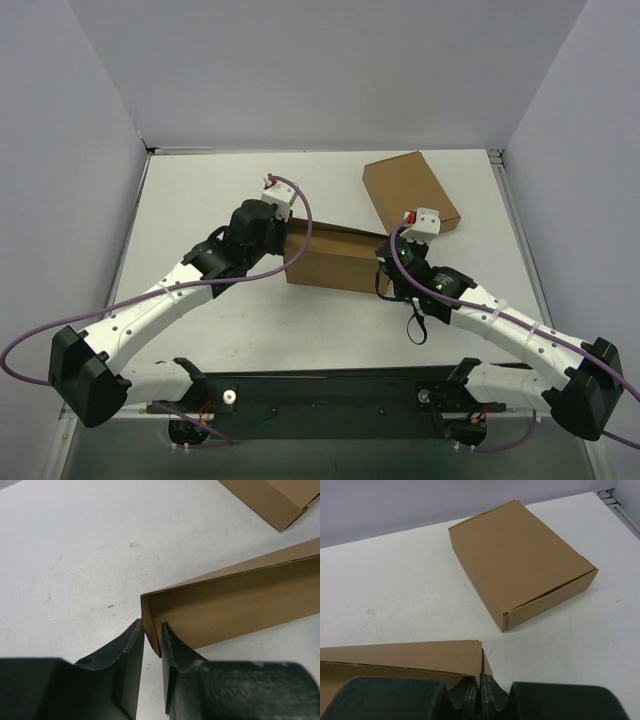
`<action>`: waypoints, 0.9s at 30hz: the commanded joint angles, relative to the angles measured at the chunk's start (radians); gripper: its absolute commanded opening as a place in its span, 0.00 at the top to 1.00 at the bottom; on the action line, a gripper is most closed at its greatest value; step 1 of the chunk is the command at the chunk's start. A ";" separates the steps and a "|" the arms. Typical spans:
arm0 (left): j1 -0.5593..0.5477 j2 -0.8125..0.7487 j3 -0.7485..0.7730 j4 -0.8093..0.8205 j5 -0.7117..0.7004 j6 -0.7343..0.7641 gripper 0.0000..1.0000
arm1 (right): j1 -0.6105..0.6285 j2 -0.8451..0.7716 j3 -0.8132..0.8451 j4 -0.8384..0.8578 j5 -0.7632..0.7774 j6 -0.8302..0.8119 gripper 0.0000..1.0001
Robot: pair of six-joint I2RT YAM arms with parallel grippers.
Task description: Fold the paper box
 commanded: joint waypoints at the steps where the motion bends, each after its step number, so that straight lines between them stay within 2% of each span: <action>1: -0.001 -0.002 0.034 0.004 -0.009 -0.001 0.75 | 0.010 0.074 -0.097 -0.287 -0.166 0.004 1.00; 2: -0.001 -0.004 0.028 0.005 -0.007 -0.004 0.81 | 0.010 0.074 -0.099 -0.287 -0.165 0.006 1.00; 8: -0.001 -0.017 -0.040 0.036 0.001 -0.030 0.98 | 0.010 0.072 -0.100 -0.287 -0.166 0.006 1.00; 20: -0.004 -0.070 -0.149 0.104 0.028 -0.142 1.00 | 0.010 0.072 -0.102 -0.287 -0.171 0.009 1.00; 27: -0.006 -0.083 -0.215 0.116 0.001 -0.147 1.00 | 0.013 0.063 -0.106 -0.289 -0.169 0.009 1.00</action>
